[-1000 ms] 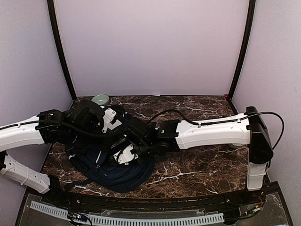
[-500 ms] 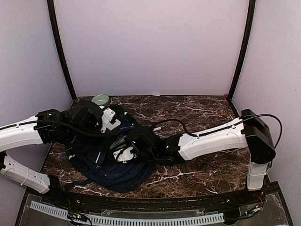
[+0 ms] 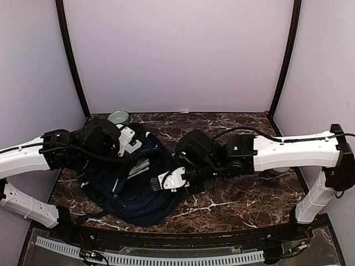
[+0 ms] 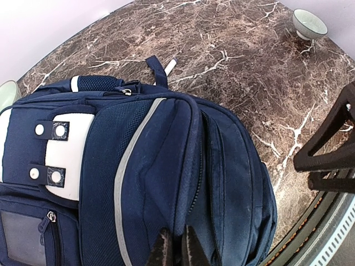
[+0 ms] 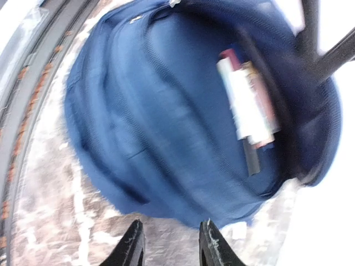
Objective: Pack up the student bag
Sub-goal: Move the pen to the upper front pocket of the bag.
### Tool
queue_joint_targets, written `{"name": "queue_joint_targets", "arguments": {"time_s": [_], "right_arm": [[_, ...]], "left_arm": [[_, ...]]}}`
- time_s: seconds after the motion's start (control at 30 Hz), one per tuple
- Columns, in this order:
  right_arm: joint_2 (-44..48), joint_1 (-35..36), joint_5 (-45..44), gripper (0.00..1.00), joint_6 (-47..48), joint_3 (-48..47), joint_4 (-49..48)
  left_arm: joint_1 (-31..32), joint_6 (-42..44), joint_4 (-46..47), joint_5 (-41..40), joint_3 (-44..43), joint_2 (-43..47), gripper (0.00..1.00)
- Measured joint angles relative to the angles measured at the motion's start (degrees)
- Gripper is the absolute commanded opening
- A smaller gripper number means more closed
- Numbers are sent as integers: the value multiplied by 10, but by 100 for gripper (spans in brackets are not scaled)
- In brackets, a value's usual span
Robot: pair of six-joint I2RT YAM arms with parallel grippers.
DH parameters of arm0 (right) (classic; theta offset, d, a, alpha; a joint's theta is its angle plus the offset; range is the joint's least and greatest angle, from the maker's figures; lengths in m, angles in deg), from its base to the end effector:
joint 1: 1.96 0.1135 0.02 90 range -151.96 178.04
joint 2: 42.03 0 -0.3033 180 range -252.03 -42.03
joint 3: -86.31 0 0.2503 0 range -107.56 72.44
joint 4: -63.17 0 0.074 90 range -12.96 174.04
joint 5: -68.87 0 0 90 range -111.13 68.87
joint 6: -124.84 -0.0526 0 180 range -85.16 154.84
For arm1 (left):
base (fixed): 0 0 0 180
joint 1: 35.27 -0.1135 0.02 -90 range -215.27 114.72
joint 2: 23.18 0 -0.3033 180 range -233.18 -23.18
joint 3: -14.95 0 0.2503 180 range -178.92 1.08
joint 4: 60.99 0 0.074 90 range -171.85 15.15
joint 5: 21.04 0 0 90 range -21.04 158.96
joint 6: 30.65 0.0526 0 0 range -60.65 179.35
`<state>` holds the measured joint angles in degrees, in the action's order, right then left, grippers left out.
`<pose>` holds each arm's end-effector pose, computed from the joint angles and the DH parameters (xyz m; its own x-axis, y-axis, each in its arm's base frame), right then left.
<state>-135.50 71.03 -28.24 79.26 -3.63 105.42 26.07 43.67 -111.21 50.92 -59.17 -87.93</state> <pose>0.1163 0.3578 0.3104 0.4967 -0.7504 -0.4360 -0.8064 -0.2134 -0.5515 0.1253 -0.1952 0.3475 -0.4972 0.3738 -0.7830 0.6103 0.7921 -0.0094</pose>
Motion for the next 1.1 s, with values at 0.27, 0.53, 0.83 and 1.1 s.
{"name": "queue_joint_targets", "arguments": {"time_s": [0.27,0.53,0.83,1.1], "right_arm": [[-3,-123,111,34,-47,-1,87],[-133,-264,193,33,-70,-107,109],[-293,-356,219,43,-93,-203,111],[-377,-387,232,55,-113,-300,109]], "left_arm": [[0,-2,5,0,2,1,0],[0,-7,5,3,3,1,0],[0,-10,7,2,6,1,0],[0,-10,16,5,15,1,0]]}}
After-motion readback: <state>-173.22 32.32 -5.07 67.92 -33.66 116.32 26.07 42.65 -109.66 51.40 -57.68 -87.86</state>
